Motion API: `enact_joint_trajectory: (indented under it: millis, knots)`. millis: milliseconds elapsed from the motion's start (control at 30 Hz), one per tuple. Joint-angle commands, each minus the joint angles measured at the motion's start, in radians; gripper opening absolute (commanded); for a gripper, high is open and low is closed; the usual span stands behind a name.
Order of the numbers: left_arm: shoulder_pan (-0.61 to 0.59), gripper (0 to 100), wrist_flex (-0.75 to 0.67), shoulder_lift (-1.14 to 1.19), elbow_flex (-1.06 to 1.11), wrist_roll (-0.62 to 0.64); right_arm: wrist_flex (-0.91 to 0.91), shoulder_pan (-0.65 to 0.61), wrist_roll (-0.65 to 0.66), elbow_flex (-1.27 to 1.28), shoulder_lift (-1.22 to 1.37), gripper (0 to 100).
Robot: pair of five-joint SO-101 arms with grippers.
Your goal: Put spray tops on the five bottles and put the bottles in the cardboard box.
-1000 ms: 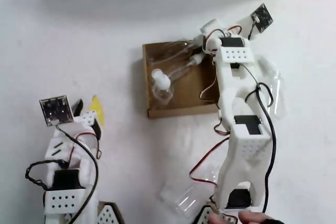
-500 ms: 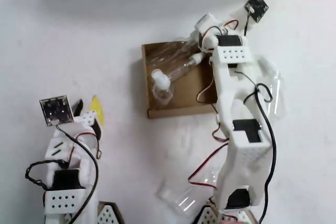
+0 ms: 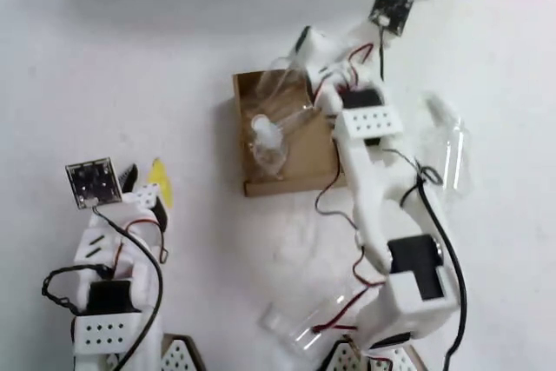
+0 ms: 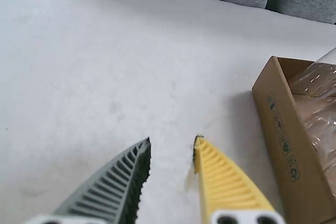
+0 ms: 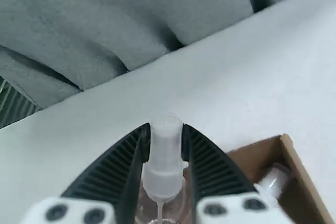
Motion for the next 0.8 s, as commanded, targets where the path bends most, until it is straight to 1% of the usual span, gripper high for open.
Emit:
enact_joint_trajectory:
  millis: [0,100,233,400,600,767]
  knots:
    - [-0.008,14,-0.031,0.012,-0.006,0.006,-0.246,-0.016,0.155,0.175,-0.137,1.6]
    - [-0.008,14,-0.031,0.012,-0.006,0.006,-0.338,-0.048,0.275,0.293,-0.206,1.6]
    - [-0.008,14,-0.031,0.012,-0.006,0.006,-0.358,-0.068,0.351,0.390,-0.309,1.6]
    - [-0.008,14,-0.031,0.012,-0.006,0.006,-0.358,-0.113,0.353,0.448,-0.375,1.6]
    - [-0.008,14,-0.031,0.012,-0.006,0.006,-0.357,-0.117,0.354,0.448,-0.377,1.6]
    - [-0.008,14,-0.031,0.012,-0.006,0.006,-0.357,-0.185,0.354,0.450,-0.375,1.6]
